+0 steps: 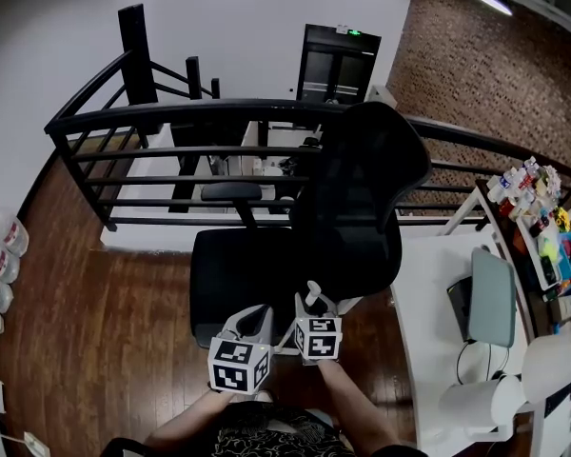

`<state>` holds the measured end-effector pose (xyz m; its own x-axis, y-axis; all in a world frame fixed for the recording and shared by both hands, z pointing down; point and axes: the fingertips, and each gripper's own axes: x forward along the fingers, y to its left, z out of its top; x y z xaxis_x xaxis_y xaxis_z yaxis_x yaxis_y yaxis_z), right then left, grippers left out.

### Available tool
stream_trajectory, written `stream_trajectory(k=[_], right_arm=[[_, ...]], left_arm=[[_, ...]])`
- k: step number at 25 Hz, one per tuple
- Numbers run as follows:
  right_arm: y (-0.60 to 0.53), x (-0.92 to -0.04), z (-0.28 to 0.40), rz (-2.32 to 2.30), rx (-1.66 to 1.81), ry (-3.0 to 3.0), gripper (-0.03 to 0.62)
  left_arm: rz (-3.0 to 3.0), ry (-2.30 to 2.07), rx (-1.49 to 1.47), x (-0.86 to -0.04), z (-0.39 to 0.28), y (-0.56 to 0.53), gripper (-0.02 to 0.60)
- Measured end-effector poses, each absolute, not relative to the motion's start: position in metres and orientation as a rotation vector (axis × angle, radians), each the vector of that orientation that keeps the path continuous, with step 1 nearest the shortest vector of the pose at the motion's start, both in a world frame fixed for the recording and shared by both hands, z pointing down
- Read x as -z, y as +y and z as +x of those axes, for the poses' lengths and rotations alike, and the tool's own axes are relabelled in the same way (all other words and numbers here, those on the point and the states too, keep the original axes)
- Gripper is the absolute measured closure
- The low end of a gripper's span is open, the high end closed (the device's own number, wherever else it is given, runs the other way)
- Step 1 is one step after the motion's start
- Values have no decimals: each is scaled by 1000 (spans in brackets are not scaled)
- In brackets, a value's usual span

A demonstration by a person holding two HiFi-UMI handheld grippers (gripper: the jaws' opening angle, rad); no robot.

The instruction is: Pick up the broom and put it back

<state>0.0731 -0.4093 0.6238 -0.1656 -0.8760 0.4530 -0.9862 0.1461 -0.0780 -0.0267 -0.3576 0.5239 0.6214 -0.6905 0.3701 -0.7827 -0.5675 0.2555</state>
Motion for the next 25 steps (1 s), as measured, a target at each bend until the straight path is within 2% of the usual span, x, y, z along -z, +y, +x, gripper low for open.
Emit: stream_trajectory(k=[7, 20, 25], right_arm=[[-406, -629, 73, 1776, -530, -2130, 495], [-394, -632, 69, 1767, -551, -2148, 411], [-385, -626, 73, 1789, -547, -2153, 408]], left_arm=[[2451, -1177, -317, -524, -27, -352, 578], [2455, -1172, -328, -524, -26, -344, 578], [2453, -1177, -319, -524, -25, -340, 578]])
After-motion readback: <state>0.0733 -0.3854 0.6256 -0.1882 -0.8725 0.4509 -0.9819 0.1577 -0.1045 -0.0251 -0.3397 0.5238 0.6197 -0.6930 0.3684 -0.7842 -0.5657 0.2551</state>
